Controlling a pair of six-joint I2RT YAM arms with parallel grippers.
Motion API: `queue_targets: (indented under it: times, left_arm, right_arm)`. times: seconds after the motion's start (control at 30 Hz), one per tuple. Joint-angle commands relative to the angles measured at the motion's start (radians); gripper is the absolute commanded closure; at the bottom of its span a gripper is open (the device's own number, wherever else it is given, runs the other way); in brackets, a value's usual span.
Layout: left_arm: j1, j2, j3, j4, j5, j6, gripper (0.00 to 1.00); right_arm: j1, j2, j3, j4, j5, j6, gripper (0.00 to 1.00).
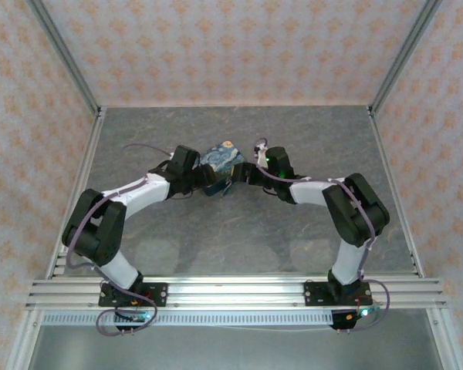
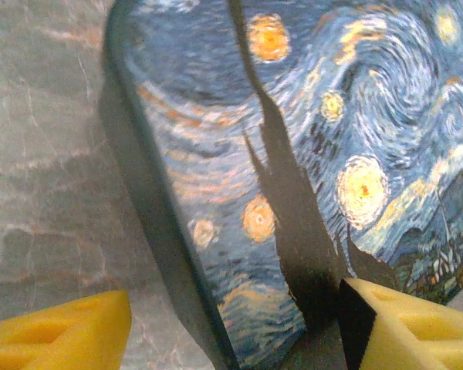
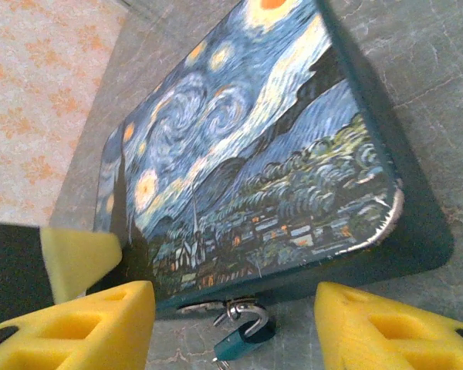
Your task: Unlock the padlock with the key
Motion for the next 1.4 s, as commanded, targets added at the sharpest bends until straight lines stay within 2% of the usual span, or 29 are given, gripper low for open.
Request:
queue_targets:
  times: [0.0, 0.27, 0.5, 0.73, 1.1, 1.37]
  left_arm:
    - [-0.018, -0.007, -0.047, -0.110, -0.042, -0.008, 0.28]
    - [-0.018, -0.084, -0.011, -0.152, -0.060, 0.003, 0.28]
    - [-0.044, -0.157, 0.049, -0.170, -0.040, 0.031, 0.29]
    - [-0.080, -0.065, 0.206, -0.189, 0.035, 0.059, 0.34]
    - [-0.080, 0.108, 0.342, -0.208, 0.073, 0.076, 0.38]
    - [-0.080, 0.158, 0.361, -0.218, 0.062, 0.084, 0.39]
  right_arm:
    - [-0.012, -0.024, -0.016, 0.069, -0.012, -0.042, 0.42]
    - [-0.045, -0.137, -0.170, 0.118, -0.031, -0.053, 0.37]
    - [-0.047, -0.133, -0.258, 0.304, -0.113, 0.029, 0.35]
    - [-0.035, -0.026, -0.222, 0.452, -0.172, 0.073, 0.35]
    - [0.010, 0.097, -0.148, 0.459, -0.161, 0.067, 0.36]
    - [0.019, 0.161, -0.116, 0.451, -0.160, 0.063, 0.36]
